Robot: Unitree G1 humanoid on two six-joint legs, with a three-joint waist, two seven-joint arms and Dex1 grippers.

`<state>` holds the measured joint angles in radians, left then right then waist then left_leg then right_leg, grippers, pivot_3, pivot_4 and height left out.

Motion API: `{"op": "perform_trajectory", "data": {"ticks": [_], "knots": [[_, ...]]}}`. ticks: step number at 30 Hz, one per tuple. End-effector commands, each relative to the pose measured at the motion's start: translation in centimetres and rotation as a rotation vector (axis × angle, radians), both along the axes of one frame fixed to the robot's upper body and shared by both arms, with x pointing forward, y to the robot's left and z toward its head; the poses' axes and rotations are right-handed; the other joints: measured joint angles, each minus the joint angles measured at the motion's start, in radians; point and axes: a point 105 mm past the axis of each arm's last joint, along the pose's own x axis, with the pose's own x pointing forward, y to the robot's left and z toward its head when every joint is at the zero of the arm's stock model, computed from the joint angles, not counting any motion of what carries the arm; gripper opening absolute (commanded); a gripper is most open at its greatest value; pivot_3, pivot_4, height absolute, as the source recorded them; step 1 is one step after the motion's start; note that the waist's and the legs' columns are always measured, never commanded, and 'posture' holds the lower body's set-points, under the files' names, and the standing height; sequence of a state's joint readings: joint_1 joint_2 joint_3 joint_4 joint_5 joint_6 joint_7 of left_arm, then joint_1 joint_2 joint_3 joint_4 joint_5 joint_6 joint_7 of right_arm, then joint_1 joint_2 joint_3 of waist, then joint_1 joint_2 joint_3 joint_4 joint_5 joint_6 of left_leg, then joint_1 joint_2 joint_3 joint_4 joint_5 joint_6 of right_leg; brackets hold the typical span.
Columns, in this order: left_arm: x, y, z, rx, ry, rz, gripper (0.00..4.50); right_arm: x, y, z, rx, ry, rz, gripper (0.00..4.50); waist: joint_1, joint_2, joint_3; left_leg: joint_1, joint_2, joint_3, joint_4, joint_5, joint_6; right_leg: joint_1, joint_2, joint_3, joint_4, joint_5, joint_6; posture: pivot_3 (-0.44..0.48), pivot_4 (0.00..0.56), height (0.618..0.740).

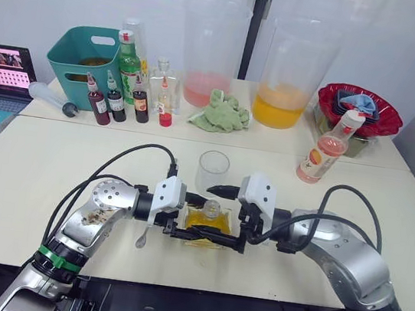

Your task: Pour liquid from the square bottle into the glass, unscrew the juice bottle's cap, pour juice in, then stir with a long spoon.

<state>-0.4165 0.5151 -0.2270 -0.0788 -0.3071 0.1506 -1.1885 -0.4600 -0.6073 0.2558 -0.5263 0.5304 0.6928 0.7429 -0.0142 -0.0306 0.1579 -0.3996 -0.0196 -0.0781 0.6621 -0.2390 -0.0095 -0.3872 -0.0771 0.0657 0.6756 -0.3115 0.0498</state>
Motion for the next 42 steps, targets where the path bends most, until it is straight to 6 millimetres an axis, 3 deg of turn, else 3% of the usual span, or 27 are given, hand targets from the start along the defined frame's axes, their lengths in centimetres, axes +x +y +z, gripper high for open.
{"op": "perform_trajectory", "data": {"ticks": [1,7,16,21,30,32,35,42], "knots": [[-0.1,0.1,-0.3,0.014,-0.008,0.009,2.76,-0.1,0.2,1.4,0.028,-0.039,0.006,2.97,0.000,0.000,0.000,0.000,0.000,0.000,0.000,0.000,0.000,0.000,0.000,0.000,0.000,0.000,0.000,0.000,0.150,0.740],[-0.1,0.2,-0.6,0.019,-0.008,0.009,2.76,-0.7,0.3,1.8,0.052,-0.034,0.033,1.08,0.000,0.000,0.000,0.000,0.000,0.000,0.000,0.000,0.000,0.000,0.000,0.000,0.001,0.000,0.000,0.000,0.150,0.740],[0.3,0.2,-0.9,0.034,0.000,0.018,2.76,-0.9,0.1,2.4,0.064,-0.033,0.053,1.08,0.001,0.000,0.000,0.000,0.000,0.000,0.000,0.000,0.000,0.000,0.000,0.000,0.001,0.000,0.000,0.000,0.150,0.740],[0.2,0.5,-1.9,0.079,0.019,0.009,2.76,-1.2,-0.4,5.1,0.120,-0.051,0.062,1.08,0.001,0.000,0.000,0.000,0.000,0.000,0.000,0.000,0.000,0.000,0.000,0.000,0.001,0.000,0.000,0.000,0.150,0.740],[0.1,0.6,-2.5,0.102,0.028,0.001,2.76,-1.1,-2.4,5.2,0.122,-0.045,0.008,1.08,0.000,0.000,0.000,0.003,0.000,0.000,0.000,0.000,0.000,0.002,0.000,0.000,0.001,0.000,0.000,0.000,0.150,0.740],[0.2,0.6,-2.5,0.100,0.028,0.003,2.76,-0.7,-3.5,5.1,0.116,-0.047,-0.035,1.08,0.002,0.000,0.000,0.003,0.000,0.000,0.000,0.000,0.001,0.002,0.000,0.000,0.001,0.000,0.000,0.000,0.150,0.740],[0.2,0.6,-2.4,0.095,0.028,0.007,2.76,0.2,-6.7,4.7,0.104,-0.045,-0.155,1.08,0.004,0.000,0.000,0.002,0.000,0.000,0.000,0.000,0.001,0.002,0.000,0.000,0.001,0.000,0.000,0.000,0.150,0.740],[0.7,0.6,-2.0,0.061,0.030,0.018,2.76,2.4,-18.7,2.8,0.063,-0.057,-0.578,1.08,0.002,0.001,0.000,0.004,0.000,0.001,0.000,0.001,0.001,0.004,0.000,0.001,0.000,0.000,0.000,0.000,0.150,0.740]]}}
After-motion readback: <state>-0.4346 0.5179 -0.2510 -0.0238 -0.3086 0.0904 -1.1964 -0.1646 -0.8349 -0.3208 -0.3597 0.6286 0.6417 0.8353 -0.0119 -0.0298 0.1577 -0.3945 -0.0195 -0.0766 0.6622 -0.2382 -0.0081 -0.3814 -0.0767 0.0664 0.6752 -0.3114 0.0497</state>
